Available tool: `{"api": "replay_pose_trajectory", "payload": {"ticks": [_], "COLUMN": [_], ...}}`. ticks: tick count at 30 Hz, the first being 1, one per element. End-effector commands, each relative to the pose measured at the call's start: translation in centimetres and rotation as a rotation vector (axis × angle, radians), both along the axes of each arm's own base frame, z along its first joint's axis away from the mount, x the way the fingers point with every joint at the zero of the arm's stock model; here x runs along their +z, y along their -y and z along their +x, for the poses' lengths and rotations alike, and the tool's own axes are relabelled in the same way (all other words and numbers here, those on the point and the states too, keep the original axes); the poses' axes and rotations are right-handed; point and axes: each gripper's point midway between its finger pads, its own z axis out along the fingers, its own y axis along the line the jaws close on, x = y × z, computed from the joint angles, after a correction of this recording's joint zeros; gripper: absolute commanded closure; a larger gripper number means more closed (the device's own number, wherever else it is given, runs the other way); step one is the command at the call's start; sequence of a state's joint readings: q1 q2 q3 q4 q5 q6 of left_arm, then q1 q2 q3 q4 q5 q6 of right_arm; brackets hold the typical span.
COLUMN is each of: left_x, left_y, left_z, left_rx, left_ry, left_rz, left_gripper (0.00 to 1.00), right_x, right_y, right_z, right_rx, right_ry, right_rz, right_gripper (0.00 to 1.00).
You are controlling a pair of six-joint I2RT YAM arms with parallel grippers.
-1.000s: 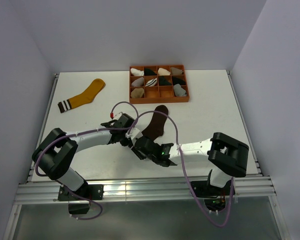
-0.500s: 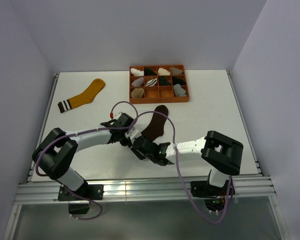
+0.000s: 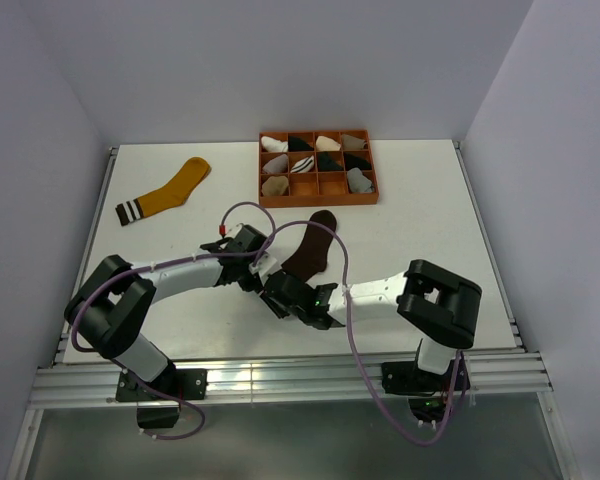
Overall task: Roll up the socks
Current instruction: Roll the sock at the center of the board.
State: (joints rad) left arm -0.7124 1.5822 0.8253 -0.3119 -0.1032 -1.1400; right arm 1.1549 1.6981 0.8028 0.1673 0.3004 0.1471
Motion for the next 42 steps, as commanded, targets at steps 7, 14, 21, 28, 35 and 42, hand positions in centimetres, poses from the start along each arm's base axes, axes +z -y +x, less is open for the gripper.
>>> {"api": "replay_pose_trajectory", "payload": {"ticks": [7,14,21,28,35,42], "left_x": [-0.1,-0.5,-0.4,-0.5,-0.5,-0.7], "left_y": [-1.0,-1.0,-0.9,-0.9,-0.9,-0.8], "left_z": [-0.5,-0.6,-0.5,-0.5,-0.5,-0.6], "left_rx": [-0.013,-0.009,-0.009,-0.011,-0.012,-0.014], "left_ry": [-0.007,-0.017,-0.019,-0.021,-0.024,-0.032], "left_rz": [0.077,0.071,0.071,0.071,0.075,0.07], "left_gripper": [0.92,0.92,0.92,0.92,0.92,0.92], "right_x": [-3.0,-4.7,-3.2,2.5,3.9,5.2], "right_y": [3.2,4.5,3.6,1.2,0.0,-1.6], "right_z": [1.1,0.3,0.5,0.6,0.5,0.7], "right_rx": [-0.147,-0.148,-0.129,-0.095,-0.073,-0.051], "right_ry": [-0.038,-0.079,-0.06,-0.011,-0.002,0.02], "right_rz": [-0.177,-0.228,-0.177,-0.039,0.007,0.084], "right_gripper": [0.57,0.59,0.57,0.54,0.55,0.55]}}
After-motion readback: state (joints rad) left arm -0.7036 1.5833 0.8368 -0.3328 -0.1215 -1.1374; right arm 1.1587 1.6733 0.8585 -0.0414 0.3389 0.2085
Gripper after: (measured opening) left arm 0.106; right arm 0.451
